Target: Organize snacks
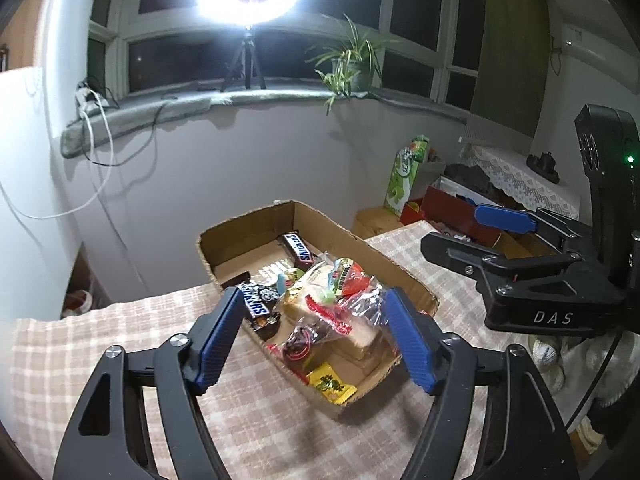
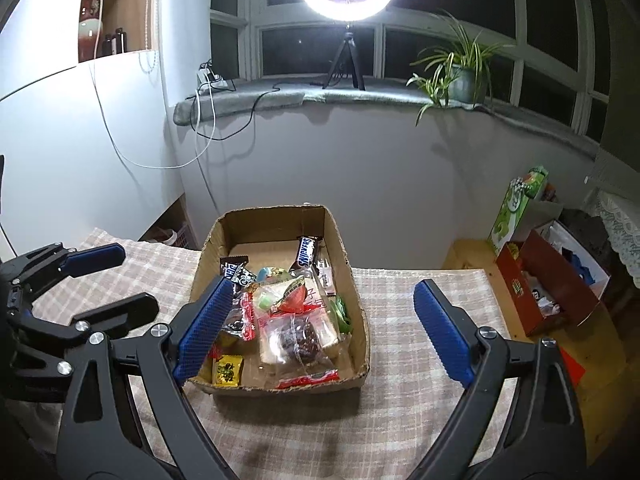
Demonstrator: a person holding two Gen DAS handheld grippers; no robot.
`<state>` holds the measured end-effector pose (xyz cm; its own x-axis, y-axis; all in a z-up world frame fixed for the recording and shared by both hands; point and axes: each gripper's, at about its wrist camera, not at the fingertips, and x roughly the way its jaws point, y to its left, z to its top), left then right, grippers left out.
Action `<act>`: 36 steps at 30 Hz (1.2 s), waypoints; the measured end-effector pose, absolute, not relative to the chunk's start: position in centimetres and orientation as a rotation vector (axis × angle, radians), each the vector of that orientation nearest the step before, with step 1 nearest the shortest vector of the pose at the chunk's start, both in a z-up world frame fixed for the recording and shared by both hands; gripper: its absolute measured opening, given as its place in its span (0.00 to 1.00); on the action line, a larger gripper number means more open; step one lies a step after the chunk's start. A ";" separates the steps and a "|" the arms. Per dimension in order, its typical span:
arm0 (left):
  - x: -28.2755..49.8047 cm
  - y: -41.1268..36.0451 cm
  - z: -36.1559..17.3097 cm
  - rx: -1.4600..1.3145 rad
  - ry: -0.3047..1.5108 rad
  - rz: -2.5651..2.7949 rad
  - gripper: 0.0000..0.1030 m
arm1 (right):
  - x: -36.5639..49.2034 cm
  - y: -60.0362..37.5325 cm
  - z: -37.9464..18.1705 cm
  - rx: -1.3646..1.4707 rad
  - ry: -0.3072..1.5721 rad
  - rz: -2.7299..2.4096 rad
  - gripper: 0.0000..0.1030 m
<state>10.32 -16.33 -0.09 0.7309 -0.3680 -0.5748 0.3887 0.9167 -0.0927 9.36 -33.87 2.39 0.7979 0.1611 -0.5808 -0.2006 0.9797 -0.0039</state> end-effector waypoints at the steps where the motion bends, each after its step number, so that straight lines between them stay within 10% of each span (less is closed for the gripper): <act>1: 10.0 -16.2 0.0 0.031 0.618 -0.414 0.71 | 8.9 -33.7 2.4 -0.067 0.611 0.197 0.91; 36: 6.5 -12.7 -0.1 0.017 0.595 -0.334 0.76 | 5.8 -31.9 2.4 -0.120 0.578 0.200 0.91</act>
<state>6.46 -12.73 -0.10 0.7762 -0.3037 -0.5525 0.3136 0.9462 -0.0796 5.81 -31.93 2.36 0.8189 0.1533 -0.5531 -0.2205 0.9738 -0.0566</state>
